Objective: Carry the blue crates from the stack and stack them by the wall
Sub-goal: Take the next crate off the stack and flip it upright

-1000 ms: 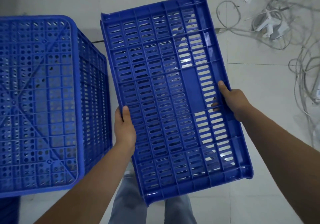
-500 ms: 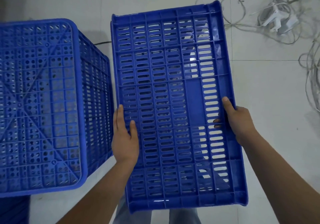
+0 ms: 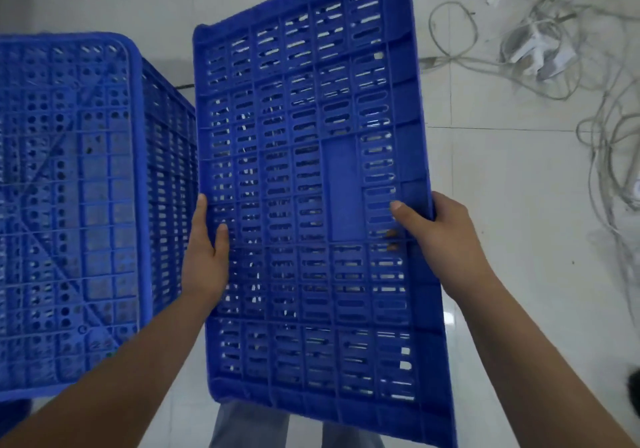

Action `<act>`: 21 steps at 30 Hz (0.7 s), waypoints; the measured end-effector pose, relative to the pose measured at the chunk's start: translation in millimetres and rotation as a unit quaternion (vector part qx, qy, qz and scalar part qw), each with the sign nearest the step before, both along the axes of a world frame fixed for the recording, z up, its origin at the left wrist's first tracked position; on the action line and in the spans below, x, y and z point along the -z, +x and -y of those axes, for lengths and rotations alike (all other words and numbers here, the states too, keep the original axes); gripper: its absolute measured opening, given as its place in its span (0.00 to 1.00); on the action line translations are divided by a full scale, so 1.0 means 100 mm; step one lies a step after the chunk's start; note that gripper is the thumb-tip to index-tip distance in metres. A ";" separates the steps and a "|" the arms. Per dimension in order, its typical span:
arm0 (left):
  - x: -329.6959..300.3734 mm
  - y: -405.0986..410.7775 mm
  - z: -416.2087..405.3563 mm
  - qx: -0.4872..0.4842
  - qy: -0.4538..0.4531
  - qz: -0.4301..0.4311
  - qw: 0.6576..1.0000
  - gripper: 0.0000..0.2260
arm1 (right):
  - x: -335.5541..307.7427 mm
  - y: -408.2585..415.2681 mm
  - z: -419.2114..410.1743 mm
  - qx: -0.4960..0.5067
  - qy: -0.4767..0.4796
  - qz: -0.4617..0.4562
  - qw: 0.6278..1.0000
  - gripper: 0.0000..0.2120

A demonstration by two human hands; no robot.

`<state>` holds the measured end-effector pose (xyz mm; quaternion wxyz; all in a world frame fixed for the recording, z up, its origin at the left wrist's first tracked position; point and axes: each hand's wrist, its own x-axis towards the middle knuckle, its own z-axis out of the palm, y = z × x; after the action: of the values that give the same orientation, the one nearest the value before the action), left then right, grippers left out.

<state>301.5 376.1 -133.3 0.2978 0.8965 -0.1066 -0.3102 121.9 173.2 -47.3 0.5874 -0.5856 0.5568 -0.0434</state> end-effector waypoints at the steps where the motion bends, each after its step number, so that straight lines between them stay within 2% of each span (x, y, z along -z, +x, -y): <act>1: 0.02 0.04 0.02 0.003 0.013 -0.018 1.000 0.27 | -0.03 0.03 -0.02 -0.020 -0.013 -0.001 1.000 0.09; 4: 0.14 0.19 0.09 -0.012 0.067 -0.089 0.994 0.28 | -0.07 0.16 -0.12 -0.080 -0.048 -0.027 0.995 0.11; 7: 0.12 0.30 0.30 -0.099 0.044 -0.219 0.970 0.27 | -0.09 0.30 -0.27 -0.084 -0.073 -0.048 0.993 0.15; 9: 0.06 0.31 0.44 -0.117 0.037 -0.248 0.961 0.25 | -0.08 0.39 -0.38 -0.069 -0.074 -0.050 0.994 0.12; 12: -0.12 0.20 0.64 -0.116 -0.062 -0.235 0.963 0.29 | 0.00 0.56 -0.57 -0.072 -0.082 -0.064 0.992 0.10; 15: -0.35 0.11 0.81 -0.122 -0.205 -0.242 0.941 0.39 | 0.06 0.79 -0.81 -0.129 -0.081 -0.091 0.984 0.11; 17: -0.46 0.10 0.91 -0.112 -0.244 -0.232 0.935 0.36 | 0.11 0.94 -0.97 -0.171 -0.065 -0.094 0.979 0.11; 19: -0.54 0.13 0.98 -0.090 -0.194 -0.178 0.961 0.33 | 0.16 1.06 -1.11 -0.198 -0.046 -0.079 0.976 0.12; 21: -0.48 0.22 0.93 -0.055 -0.103 -0.069 0.991 0.19 | 0.21 1.15 -1.23 -0.209 -0.026 -0.075 0.975 0.14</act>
<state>323.5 283.5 -85.2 0.4117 0.8419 -0.0681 -0.3421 236.9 295.8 -68.5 0.5249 -0.7058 0.4630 0.1099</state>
